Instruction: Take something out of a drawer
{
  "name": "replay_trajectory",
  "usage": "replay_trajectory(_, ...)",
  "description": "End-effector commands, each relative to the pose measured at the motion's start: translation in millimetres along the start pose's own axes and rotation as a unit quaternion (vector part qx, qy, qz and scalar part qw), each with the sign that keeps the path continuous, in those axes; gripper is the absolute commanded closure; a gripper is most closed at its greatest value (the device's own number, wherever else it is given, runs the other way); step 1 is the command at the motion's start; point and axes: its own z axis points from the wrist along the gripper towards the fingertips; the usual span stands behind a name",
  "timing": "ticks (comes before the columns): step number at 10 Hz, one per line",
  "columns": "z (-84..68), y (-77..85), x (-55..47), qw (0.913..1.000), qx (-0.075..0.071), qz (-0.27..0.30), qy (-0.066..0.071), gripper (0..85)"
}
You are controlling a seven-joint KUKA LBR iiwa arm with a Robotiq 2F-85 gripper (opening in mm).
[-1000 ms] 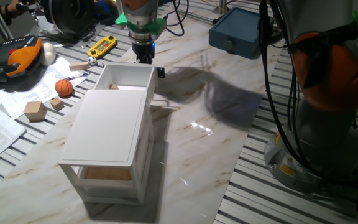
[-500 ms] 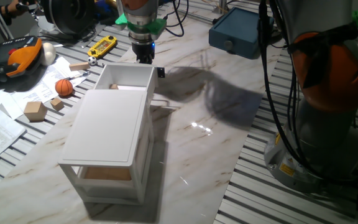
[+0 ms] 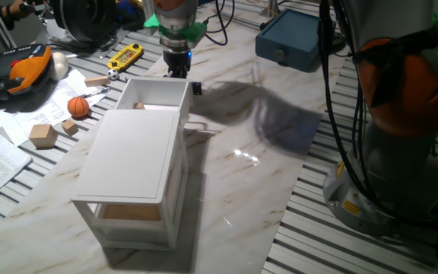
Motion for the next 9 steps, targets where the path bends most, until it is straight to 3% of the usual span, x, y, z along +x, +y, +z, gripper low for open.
replay_trajectory(1, 0.5, 0.3, 0.2, 1.0, 0.0, 0.002, -0.002, 17.0)
replay_trajectory(2, 0.4, 0.3, 0.0, 1.0, 0.001, 0.001, -0.002, 0.0)
replay_trajectory(4, -2.5, -1.6, -0.9, 1.0, -0.001, 0.002, -0.003, 0.0)
replay_trajectory(5, -5.8, -2.6, -1.6, 1.0, 0.0, 0.002, -0.003, 17.0)
replay_trajectory(7, -18.3, -3.1, -7.3, 1.0, 0.002, -0.003, 0.004, 17.0)
replay_trajectory(9, -29.3, -3.7, -12.9, 0.9998, -0.002, -0.015, 0.014, 51.0)
